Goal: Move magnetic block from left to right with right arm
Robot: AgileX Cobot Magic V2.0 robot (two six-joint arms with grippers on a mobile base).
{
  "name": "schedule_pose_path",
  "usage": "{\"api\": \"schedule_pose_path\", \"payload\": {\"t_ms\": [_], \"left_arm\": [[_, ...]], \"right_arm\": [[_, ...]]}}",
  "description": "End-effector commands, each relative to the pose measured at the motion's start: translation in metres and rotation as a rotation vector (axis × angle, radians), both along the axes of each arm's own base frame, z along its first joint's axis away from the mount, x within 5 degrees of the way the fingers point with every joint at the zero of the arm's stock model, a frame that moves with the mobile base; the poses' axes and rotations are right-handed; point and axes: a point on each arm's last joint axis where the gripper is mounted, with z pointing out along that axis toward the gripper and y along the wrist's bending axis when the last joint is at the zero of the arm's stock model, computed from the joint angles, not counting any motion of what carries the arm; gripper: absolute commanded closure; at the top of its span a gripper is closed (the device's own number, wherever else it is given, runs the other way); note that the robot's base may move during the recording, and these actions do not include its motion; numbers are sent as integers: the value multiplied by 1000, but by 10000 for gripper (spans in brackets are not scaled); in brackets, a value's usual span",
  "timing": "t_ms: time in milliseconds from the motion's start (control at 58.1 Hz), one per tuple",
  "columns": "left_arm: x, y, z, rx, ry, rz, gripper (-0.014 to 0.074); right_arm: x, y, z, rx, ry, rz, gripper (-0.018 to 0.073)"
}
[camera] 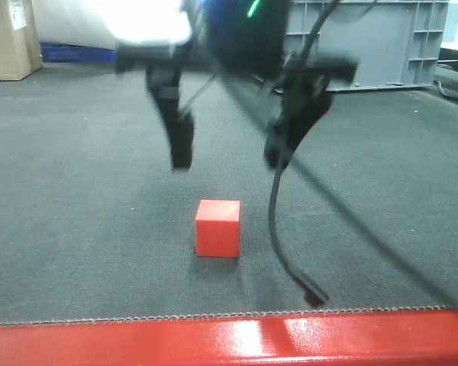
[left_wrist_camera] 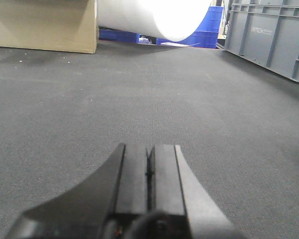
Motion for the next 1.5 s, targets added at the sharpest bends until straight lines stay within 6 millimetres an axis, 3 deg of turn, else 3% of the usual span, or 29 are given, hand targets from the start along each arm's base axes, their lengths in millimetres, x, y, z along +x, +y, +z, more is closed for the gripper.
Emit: {"api": "schedule_pose_path", "payload": {"t_ms": [0,396,620,809,981,1205,1480], "left_arm": [[-1,0,5,-11,-81,0,722],[-1,0,5,-11,-81,0,722],[-1,0,5,-11,-81,0,722],[-1,0,5,-11,-81,0,722],[-1,0,5,-11,-81,0,722],[-1,0,5,-11,-81,0,722],[-1,0,5,-11,-81,0,722]], "right_arm": [[-17,-18,40,57,-116,62,6],[-53,-108,42,123,-268,76,499],[-72,-158,34,117,-378,126,500],[-86,-202,23,113,-490,-62,500],[-104,-232,16,112,-717,-223,500],[-134,-246,1,39,-1051,-218,500],[-178,-250,-10,1,-1252,-176,500]]}}
